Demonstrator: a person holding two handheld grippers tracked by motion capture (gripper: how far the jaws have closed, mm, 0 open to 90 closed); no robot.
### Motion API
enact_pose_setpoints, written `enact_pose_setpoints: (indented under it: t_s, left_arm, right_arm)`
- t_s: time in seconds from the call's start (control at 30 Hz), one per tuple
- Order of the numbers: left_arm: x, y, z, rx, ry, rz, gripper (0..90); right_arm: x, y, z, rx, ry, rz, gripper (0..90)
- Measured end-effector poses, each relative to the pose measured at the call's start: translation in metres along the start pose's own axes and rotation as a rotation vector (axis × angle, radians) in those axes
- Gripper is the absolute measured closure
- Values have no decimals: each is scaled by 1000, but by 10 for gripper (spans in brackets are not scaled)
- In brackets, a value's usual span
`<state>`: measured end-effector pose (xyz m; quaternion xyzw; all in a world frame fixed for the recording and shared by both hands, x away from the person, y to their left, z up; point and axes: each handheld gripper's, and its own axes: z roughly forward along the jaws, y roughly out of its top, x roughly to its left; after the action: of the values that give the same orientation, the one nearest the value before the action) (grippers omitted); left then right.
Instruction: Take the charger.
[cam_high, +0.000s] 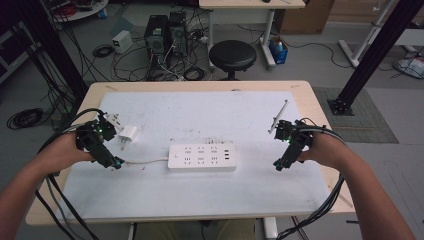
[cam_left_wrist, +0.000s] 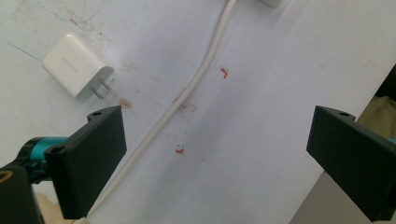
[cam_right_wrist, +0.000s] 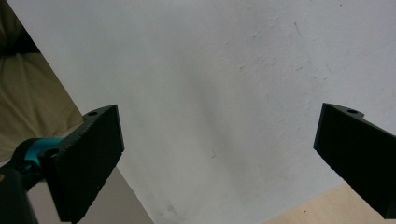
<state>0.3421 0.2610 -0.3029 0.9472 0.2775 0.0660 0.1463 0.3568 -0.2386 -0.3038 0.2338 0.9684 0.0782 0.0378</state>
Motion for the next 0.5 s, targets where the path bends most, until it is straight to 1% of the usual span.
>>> enact_pose_setpoints:
  t_s: [0.1,0.13,0.17,0.2,0.23,0.27,0.33,0.37,0.4,0.43,0.47,0.5]
  left_arm:
    - [0,0,-1,-1,3,4,47]
    - [-1,0,-1,-24,6,-17,47]
    - [0,0,-2,-17,7,-7,47]
    - [-1,0,-2,-37,6,-30,47]
    - [1,0,-3,-25,9,-16,47]
    - [2,0,-3,-26,11,-21,47]
    - [5,1,-1,-35,19,-46,47]
    - [8,2,-1,-31,27,-60,47]
    - [11,2,0,-22,37,-68,47]
    - [11,2,0,-22,37,-68,47]
    - [15,3,1,-21,44,-85,47]
    - [15,3,1,-21,44,-85,47]
  right_arm:
    - [0,0,0,2,-2,-3,9]
    - [0,0,0,4,-2,-2,9]
    - [-1,0,0,-6,2,1,9]
    - [-3,0,0,-8,1,-2,9]
    - [-3,0,0,-8,2,9,9]
    - [-4,0,0,-13,0,9,9]
    - [-4,0,0,-13,-4,12,9]
    - [-4,0,0,-18,-2,9,9]
    - [-4,0,1,-17,-2,9,9]
    - [-4,0,1,-17,-2,9,9]
    - [-3,-1,0,-18,-6,13,9]
    - [-3,-1,0,-18,-6,13,9]
